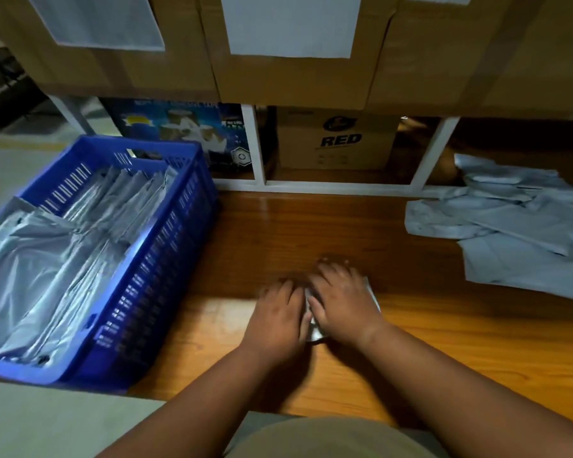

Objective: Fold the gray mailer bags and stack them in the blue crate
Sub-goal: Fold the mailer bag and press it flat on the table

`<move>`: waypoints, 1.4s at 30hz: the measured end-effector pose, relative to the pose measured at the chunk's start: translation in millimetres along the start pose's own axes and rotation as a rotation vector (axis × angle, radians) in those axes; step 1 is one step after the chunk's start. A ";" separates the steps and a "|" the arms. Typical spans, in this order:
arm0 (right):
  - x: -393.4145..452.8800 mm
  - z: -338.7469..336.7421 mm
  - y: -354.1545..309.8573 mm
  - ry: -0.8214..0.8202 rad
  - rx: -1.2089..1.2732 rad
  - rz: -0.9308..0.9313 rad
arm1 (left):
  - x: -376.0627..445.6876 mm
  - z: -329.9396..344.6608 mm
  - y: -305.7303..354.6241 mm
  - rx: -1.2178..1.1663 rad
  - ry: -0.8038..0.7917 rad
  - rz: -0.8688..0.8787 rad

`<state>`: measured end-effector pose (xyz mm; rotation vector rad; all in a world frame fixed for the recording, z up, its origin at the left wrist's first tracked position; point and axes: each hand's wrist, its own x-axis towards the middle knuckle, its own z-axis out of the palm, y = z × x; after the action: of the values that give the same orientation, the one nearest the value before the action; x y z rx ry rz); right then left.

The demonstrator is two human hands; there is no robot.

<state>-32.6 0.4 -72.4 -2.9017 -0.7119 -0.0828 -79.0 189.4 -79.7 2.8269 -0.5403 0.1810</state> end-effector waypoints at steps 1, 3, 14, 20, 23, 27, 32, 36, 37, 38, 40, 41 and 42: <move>-0.8 2.1 9.4 -0.096 -0.020 0.016 | 1.5 6.8 4.8 -0.007 -0.034 0.016; -9.3 7.4 24.6 -0.226 -0.026 0.039 | 3.9 20.8 11.5 0.000 -0.130 0.028; -50.3 15.5 27.7 -0.212 -0.020 0.100 | 9.2 28.3 28.0 0.096 -0.203 0.135; -52.0 21.5 30.0 -0.219 0.018 0.100 | 17.8 34.2 45.0 0.116 -0.225 0.126; -50.9 24.5 30.9 -0.220 0.019 0.087 | 18.0 32.9 54.1 0.183 -0.236 0.099; -48.5 26.9 34.0 -0.228 -0.004 0.056 | 16.9 34.0 65.3 0.229 -0.235 0.023; -47.3 30.8 36.8 -0.214 0.002 0.040 | 13.8 38.6 64.7 0.248 -0.233 0.007; -47.4 34.0 38.1 -0.189 0.004 0.032 | 15.9 42.5 58.9 0.235 -0.249 0.031; -47.3 34.5 38.3 -0.186 0.000 0.031 | 16.3 42.2 58.2 0.231 -0.253 0.035; -47.3 35.1 38.3 -0.185 -0.004 0.030 | 16.3 41.7 57.9 0.228 -0.257 0.038; -47.0 35.5 38.4 -0.188 -0.009 0.028 | 15.6 42.2 57.2 0.216 -0.250 0.043; -46.9 35.6 38.4 -0.191 -0.011 0.025 | 14.9 43.2 56.8 0.211 -0.241 0.044; -46.9 36.0 38.5 -0.194 -0.014 0.023 | 14.1 43.6 56.9 0.207 -0.232 0.043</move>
<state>-55.6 -48.9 -117.3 -2.9581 -0.7091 0.2000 -84.2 121.6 -106.3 3.0606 -0.6673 -0.0909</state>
